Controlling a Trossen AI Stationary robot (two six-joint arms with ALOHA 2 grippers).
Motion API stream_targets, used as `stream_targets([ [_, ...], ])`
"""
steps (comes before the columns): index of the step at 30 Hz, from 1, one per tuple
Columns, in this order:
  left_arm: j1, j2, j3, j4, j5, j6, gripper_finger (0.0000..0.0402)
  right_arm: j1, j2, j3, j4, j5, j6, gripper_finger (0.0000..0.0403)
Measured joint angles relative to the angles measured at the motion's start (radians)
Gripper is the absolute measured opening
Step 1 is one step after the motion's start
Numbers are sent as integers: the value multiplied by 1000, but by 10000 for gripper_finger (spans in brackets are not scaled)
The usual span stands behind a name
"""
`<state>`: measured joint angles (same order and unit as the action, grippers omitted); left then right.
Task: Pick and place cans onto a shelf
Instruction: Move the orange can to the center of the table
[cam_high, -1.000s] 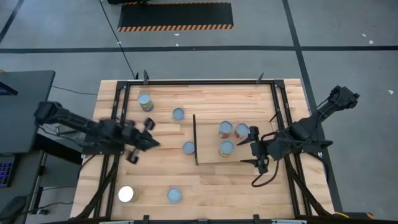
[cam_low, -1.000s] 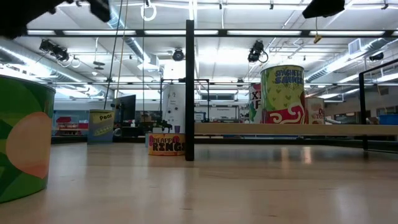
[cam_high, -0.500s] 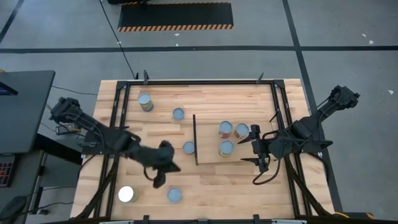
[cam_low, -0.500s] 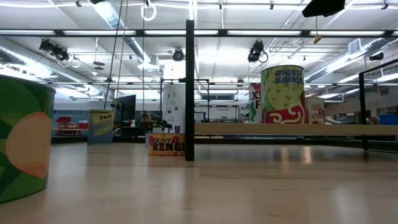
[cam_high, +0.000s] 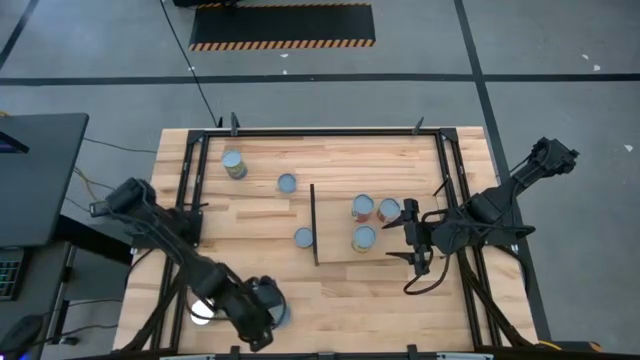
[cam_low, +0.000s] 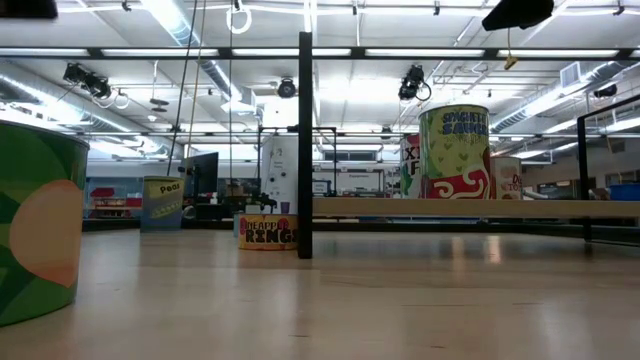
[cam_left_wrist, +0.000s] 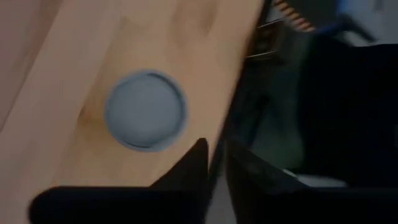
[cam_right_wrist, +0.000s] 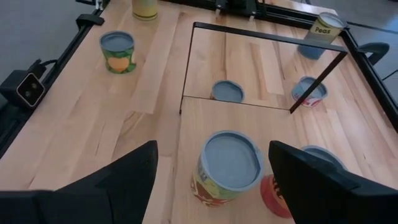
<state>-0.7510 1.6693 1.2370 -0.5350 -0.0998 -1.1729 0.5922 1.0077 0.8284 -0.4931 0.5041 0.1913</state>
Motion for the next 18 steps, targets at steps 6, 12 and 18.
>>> stream_targets([
  [6,5,73,-1,14,65,-14,179,0,0,0,-6,-1,70,313],
  [12,23,79,-1,10,95,13,285,1,12,0,-16,-6,144,313],
  [18,18,79,-1,-80,95,92,321,1,30,0,-24,-16,146,313],
])
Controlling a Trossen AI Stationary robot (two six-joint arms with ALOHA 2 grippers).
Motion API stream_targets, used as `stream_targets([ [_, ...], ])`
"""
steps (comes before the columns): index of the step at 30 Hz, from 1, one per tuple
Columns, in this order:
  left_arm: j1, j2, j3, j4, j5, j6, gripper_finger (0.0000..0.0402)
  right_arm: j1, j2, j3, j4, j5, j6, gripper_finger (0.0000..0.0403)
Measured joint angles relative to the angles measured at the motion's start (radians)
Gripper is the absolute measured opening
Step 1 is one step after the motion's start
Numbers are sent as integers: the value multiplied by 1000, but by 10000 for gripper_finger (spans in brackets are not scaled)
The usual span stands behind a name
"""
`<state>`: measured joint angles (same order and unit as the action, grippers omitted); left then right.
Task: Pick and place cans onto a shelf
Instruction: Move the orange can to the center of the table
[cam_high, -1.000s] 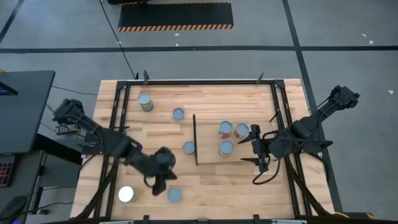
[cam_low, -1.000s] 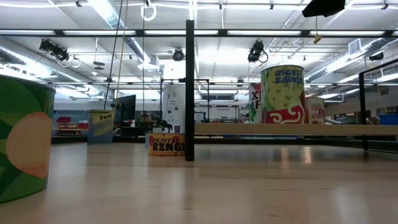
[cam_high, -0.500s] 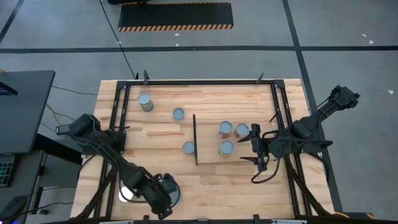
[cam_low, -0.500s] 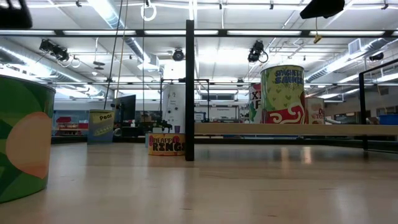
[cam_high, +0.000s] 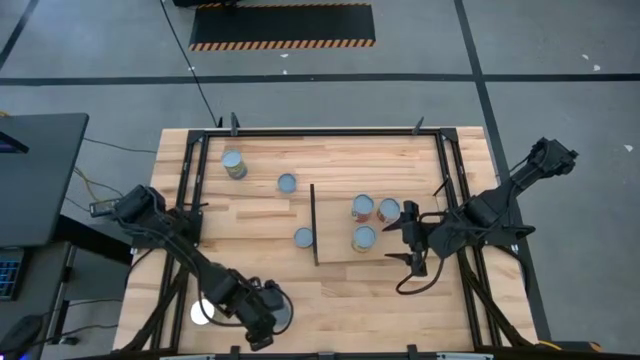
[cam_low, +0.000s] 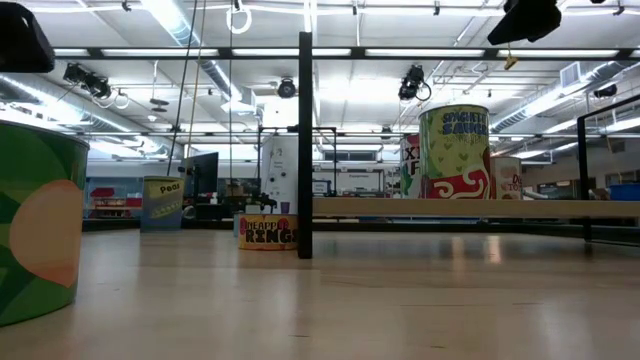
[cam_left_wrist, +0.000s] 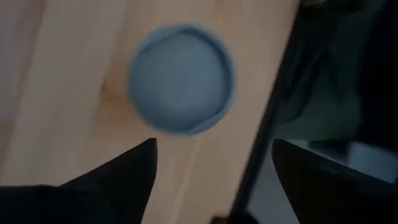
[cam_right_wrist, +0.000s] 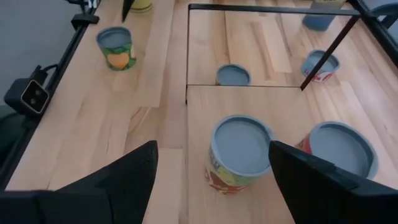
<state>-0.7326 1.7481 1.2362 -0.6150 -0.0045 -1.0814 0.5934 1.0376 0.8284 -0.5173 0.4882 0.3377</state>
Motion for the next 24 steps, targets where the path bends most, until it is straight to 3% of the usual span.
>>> stream_targets([
  [3,-8,0,0,-44,-28,51,322,0,0,0,7,-20,0,313],
  [8,-39,11,0,-47,-175,156,322,0,-2,0,23,-39,-27,313],
  [17,-69,97,0,63,-213,255,322,16,-3,80,2,-44,-126,313],
  [24,-29,169,0,180,-363,426,321,46,-6,103,-9,-44,-138,313],
])
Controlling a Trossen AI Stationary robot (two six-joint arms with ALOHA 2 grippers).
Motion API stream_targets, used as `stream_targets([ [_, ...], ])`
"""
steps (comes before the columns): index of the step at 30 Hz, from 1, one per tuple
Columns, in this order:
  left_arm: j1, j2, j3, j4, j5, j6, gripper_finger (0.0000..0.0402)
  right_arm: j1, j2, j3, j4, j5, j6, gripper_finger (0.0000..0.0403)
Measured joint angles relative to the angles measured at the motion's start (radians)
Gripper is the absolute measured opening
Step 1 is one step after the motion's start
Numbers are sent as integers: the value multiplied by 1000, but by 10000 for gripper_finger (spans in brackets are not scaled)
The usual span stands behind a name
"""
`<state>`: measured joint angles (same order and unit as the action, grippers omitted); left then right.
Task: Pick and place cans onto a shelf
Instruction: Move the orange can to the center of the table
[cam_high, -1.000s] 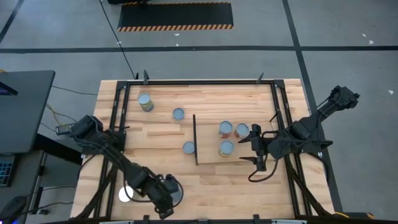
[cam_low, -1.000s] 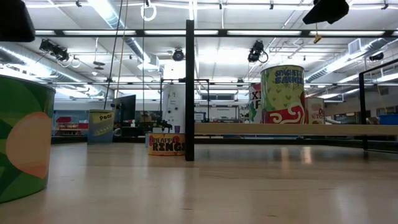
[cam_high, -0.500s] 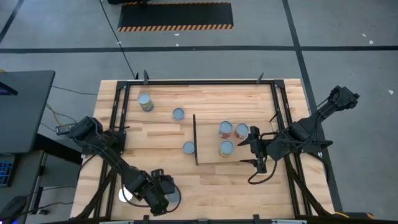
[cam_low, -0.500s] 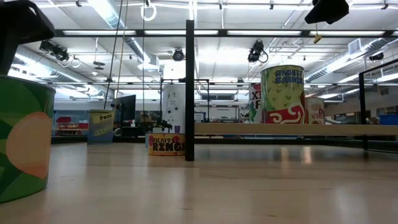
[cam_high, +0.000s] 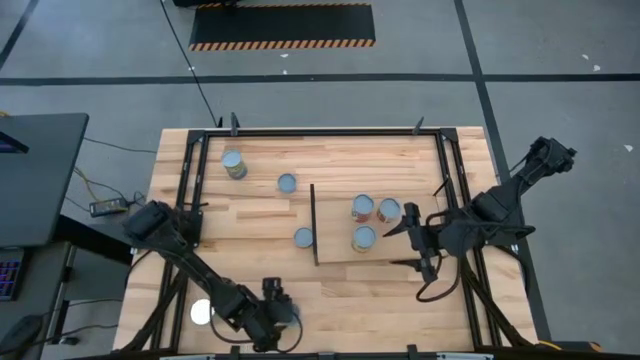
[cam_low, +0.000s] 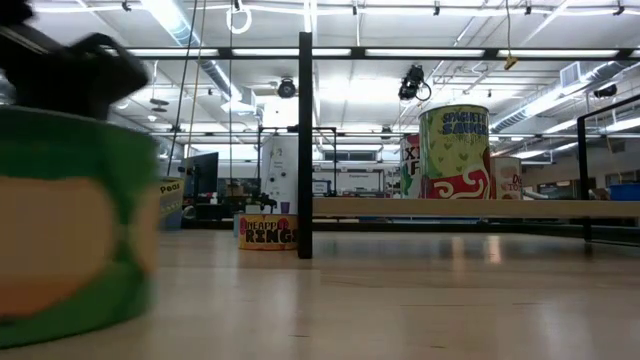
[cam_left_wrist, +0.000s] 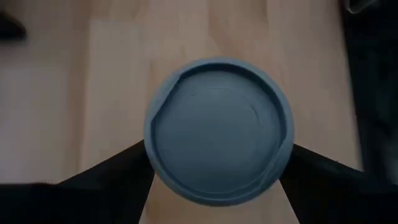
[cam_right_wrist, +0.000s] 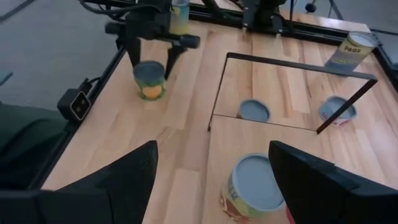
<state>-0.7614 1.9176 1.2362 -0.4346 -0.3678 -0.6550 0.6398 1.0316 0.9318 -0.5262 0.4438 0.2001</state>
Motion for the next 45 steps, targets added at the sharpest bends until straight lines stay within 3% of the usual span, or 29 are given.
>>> stream_targets([
  [8,110,76,1,256,-115,376,287,40,2,0,-7,0,34,313],
  [13,185,96,0,395,-106,517,282,56,5,0,-5,0,33,313],
  [20,244,133,12,539,14,718,283,59,36,-16,30,0,43,313],
  [28,246,167,121,447,80,724,283,81,143,-31,57,-1,77,313],
  [34,228,168,158,340,148,559,283,81,230,-31,132,-18,89,313],
  [41,214,173,158,338,153,405,287,123,357,-31,267,-28,96,313],
  [45,212,173,158,349,154,377,308,142,407,-31,326,-29,97,313],
])
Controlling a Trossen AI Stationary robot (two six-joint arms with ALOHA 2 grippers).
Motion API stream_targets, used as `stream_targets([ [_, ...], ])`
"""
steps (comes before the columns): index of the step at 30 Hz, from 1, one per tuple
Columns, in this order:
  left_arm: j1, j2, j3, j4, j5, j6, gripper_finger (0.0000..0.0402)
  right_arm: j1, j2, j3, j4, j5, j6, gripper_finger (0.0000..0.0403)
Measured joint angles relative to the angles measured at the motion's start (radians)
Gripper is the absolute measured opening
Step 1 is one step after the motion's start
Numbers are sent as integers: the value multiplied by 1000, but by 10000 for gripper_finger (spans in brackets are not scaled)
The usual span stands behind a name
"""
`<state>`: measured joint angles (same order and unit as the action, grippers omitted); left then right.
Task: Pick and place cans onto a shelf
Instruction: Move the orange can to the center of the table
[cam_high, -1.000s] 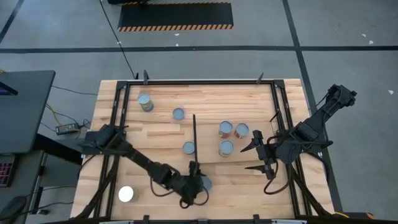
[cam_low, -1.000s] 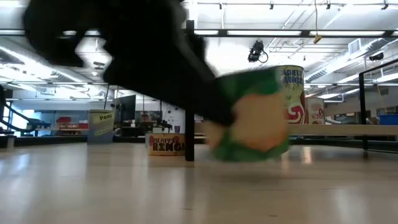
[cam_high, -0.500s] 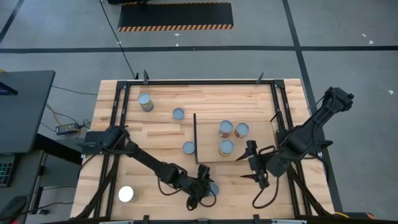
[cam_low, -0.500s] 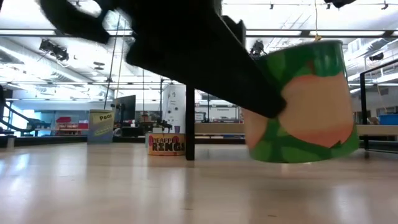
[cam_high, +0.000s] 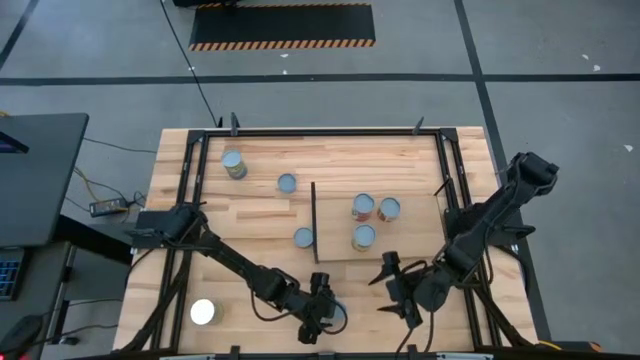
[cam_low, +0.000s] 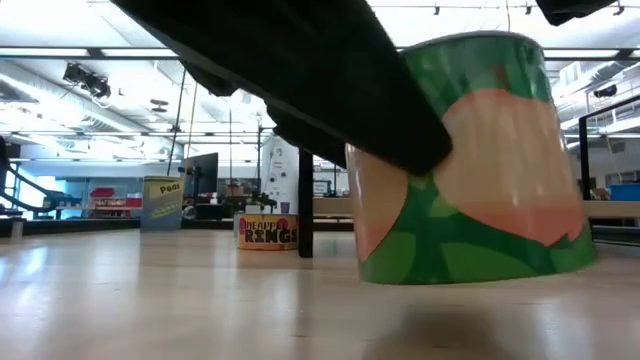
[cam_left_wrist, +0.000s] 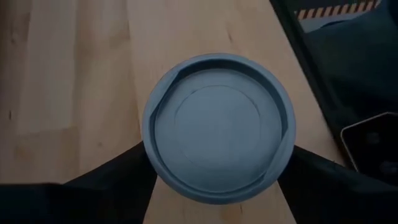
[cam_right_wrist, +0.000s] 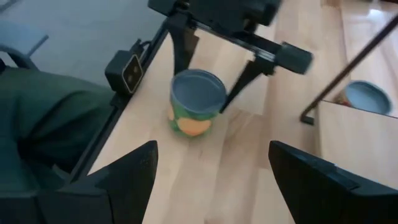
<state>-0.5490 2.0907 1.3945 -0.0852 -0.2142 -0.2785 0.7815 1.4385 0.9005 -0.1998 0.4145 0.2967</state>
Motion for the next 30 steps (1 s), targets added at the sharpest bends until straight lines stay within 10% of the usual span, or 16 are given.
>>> stream_targets([
  [22,-30,0,0,124,-5,685,309,9,248,0,131,15,-160,313],
  [30,-4,3,0,107,69,524,309,10,242,0,162,37,-272,313],
])
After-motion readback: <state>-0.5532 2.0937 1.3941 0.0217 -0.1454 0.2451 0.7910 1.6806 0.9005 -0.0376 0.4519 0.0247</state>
